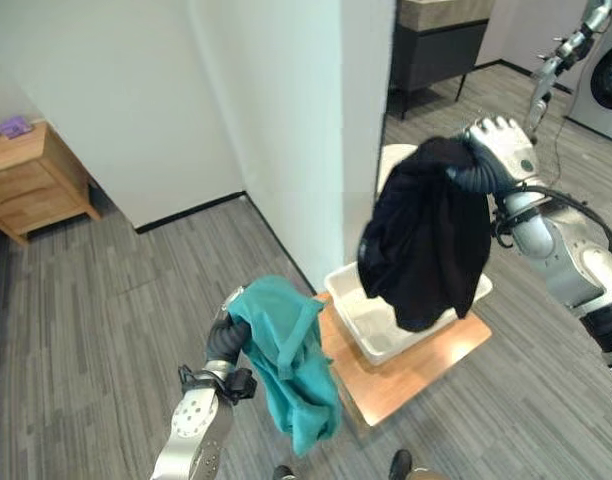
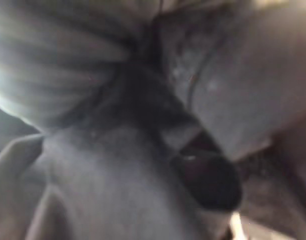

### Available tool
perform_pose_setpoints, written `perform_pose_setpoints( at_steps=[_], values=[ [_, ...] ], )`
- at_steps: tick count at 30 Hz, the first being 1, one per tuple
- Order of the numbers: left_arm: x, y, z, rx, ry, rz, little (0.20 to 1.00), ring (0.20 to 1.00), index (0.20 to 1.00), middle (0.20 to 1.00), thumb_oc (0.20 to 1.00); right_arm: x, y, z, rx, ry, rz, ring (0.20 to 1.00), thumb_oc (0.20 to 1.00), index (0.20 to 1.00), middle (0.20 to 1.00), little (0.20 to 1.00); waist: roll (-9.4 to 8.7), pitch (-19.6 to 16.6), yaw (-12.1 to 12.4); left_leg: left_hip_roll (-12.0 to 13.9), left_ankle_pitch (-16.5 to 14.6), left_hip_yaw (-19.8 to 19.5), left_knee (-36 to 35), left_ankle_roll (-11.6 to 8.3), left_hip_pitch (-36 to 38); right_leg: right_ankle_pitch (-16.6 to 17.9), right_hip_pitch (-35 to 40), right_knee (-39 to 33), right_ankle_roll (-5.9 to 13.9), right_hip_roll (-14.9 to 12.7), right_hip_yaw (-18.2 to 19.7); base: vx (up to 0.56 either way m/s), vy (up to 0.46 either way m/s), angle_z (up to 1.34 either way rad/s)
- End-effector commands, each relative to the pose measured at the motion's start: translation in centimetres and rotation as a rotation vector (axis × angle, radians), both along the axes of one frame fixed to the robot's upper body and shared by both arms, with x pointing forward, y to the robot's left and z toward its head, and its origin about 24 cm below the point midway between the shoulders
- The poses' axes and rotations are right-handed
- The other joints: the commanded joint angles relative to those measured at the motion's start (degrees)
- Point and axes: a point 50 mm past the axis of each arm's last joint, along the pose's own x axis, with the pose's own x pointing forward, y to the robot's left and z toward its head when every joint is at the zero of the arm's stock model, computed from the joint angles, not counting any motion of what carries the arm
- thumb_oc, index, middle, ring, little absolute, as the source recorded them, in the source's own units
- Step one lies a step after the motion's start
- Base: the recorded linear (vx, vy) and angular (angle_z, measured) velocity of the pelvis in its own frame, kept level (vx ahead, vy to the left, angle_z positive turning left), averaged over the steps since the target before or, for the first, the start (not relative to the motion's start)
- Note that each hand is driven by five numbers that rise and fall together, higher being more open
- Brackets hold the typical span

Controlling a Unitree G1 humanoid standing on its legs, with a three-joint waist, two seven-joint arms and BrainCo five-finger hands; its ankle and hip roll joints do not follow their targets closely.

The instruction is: Pick up bed clothes into laundry basket.

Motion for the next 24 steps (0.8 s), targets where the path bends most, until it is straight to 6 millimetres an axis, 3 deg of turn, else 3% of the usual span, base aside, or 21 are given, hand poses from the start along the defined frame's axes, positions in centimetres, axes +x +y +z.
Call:
perform_pose_setpoints(
  at_steps=[1, 3, 4, 6, 7, 8, 9, 15, 18, 20, 21, 22, 24],
  values=[
    [0.3, 1.5, 3.0, 0.059, -0.139, -0.022, 0.200, 0.200, 0.200, 0.200, 0.200, 0.8, 0.1, 2.7, 0.061, -0.080, -0.010, 0.200, 0.200, 0.200, 0.200, 0.200, -2.03, -1.4, 1.9, 4.2, -3.8, -0.2, 1.1, -2.35, 0.3, -8.6, 2.4, 0.8, 3.70, -4.4, 0.3, 0.03, 0.002, 0.05],
    [0.3, 1.8, 3.2, 0.082, -0.140, -0.029, 0.200, 0.200, 0.200, 0.200, 0.200, 1.4, -0.2, 1.6, 0.048, -0.033, -0.037, 0.200, 0.200, 0.200, 0.200, 0.200, -2.22, -1.2, 2.4, 4.4, -3.5, 0.1, 0.9, -2.55, -0.1, -8.4, 2.1, 0.8, 3.88, -4.5, 0.0, 0.01, -0.001, 0.02],
    [0.3, 1.9, 3.4, 0.088, -0.146, -0.033, 0.200, 0.200, 0.200, 0.200, 0.200, 1.8, -0.7, 0.1, 0.035, 0.027, -0.073, 0.200, 0.200, 0.200, 0.200, 0.200, -2.27, -0.7, 3.1, 4.7, -3.1, -0.2, 0.9, -2.77, -0.6, -8.3, 1.8, 0.8, 3.92, -4.5, -0.2, 0.00, 0.000, 0.00],
    [0.3, 2.0, 3.4, 0.095, -0.147, -0.034, 0.200, 0.200, 0.200, 0.200, 0.200, 2.1, -1.2, -0.5, 0.032, 0.054, -0.101, 0.200, 0.200, 0.200, 0.200, 0.200, -2.34, -0.6, 3.4, 4.8, -3.0, -0.4, 0.7, -2.89, -1.0, -8.3, 1.6, 0.8, 3.96, -4.5, -0.3, 0.00, -0.008, 0.02],
    [0.4, 2.2, 3.7, 0.102, -0.156, -0.034, 0.200, 0.200, 0.200, 0.200, 0.200, 2.4, -2.0, -2.6, 0.041, 0.132, -0.147, 0.200, 0.200, 0.200, 0.200, 0.200, -2.22, -0.2, 3.8, 5.0, -2.7, -0.7, 0.6, -3.16, -1.5, -8.2, 1.3, 0.8, 4.10, -4.5, -0.6, 0.01, -0.017, 0.05],
    [0.4, 2.2, 3.7, 0.103, -0.156, -0.034, 0.200, 0.200, 0.200, 0.200, 0.200, 2.4, -2.0, -2.6, 0.041, 0.132, -0.146, 0.200, 0.200, 0.200, 0.200, 0.200, -2.26, -0.3, 3.7, 5.0, -2.7, -0.7, 0.6, -3.16, -1.6, -8.2, 1.2, 0.8, 4.10, -4.5, -0.6, 0.00, -0.034, 0.07],
    [0.7, 2.4, 4.1, 0.112, -0.172, -0.035, 0.200, 0.200, 0.200, 0.200, 0.200, 2.5, -3.1, -5.8, 0.054, 0.244, -0.212, 0.200, 0.200, 0.200, 0.200, 0.200, -1.97, 0.3, 4.2, 5.2, -2.2, -1.2, 0.4, -3.47, -2.4, -8.1, 0.8, 0.8, 4.16, -4.4, -1.1, -0.02, -0.021, 0.07],
    [0.7, 3.1, 4.6, 0.129, -0.195, -0.005, 0.200, 0.200, 0.200, 0.200, 0.200, 2.1, -5.6, -11.3, 0.143, 0.441, -0.368, 0.200, 0.200, 0.200, 0.200, 0.200, -0.97, 0.8, 4.8, 5.3, -2.0, -2.2, 0.2, -3.85, -3.2, -8.3, 0.8, 0.8, 4.26, -4.4, -1.8, 0.00, -0.006, 0.12],
    [0.7, 3.2, 4.5, 0.122, -0.194, 0.011, 0.200, 0.200, 0.200, 0.200, 0.200, 2.1, -5.0, -12.3, 0.187, 0.472, -0.362, 0.200, 0.200, 0.200, 0.200, 0.200, -0.69, 0.8, 4.8, 5.3, -2.2, -2.3, 0.2, -3.84, -3.1, -8.3, 0.9, 0.8, 4.30, -4.5, -1.7, 0.00, 0.000, 0.02],
    [0.8, 3.2, 4.3, 0.136, -0.185, 0.023, 0.200, 0.200, 0.200, 0.200, 0.200, 1.8, -3.4, -13.6, 0.244, 0.508, -0.324, 0.200, 0.200, 0.200, 0.200, 0.200, -0.39, 0.7, 5.0, 5.2, -2.2, -2.2, 0.2, -3.89, -2.7, -8.3, 1.2, 0.8, 4.32, -4.6, -1.7, 0.04, 0.004, -0.04],
    [0.8, 3.3, 4.1, 0.137, -0.178, 0.029, 0.200, 0.200, 0.200, 0.200, 0.200, 1.7, -3.1, -13.9, 0.256, 0.514, -0.314, 0.448, 0.448, 0.448, 0.448, 0.448, -0.36, 0.7, 5.0, 5.2, -2.2, -2.3, 0.2, -3.91, -2.6, -8.3, 1.3, 0.8, 4.33, -4.7, -1.7, 0.03, -0.004, -0.04],
    [0.8, 3.3, 4.0, 0.138, -0.175, 0.034, 0.200, 0.200, 0.200, 0.200, 0.200, 1.6, -2.7, -14.1, 0.269, 0.520, -0.300, 1.000, 1.000, 1.000, 1.000, 1.000, -0.26, 0.6, 5.0, 5.2, -2.1, -2.4, 0.2, -3.96, -2.6, -8.2, 1.3, 0.8, 4.32, -4.7, -1.7, 0.00, 0.000, 0.00],
    [0.9, 3.4, 3.8, 0.139, -0.170, 0.038, 0.200, 0.200, 0.200, 0.200, 0.200, 1.6, -2.1, -14.1, 0.274, 0.521, -0.276, 1.000, 1.000, 1.000, 1.000, 1.000, -0.13, 0.5, 5.0, 5.3, -2.1, -2.5, 0.2, -4.05, -2.5, -8.2, 1.4, 0.8, 4.31, -4.7, -1.8, 0.00, 0.000, 0.02]
  ],
)
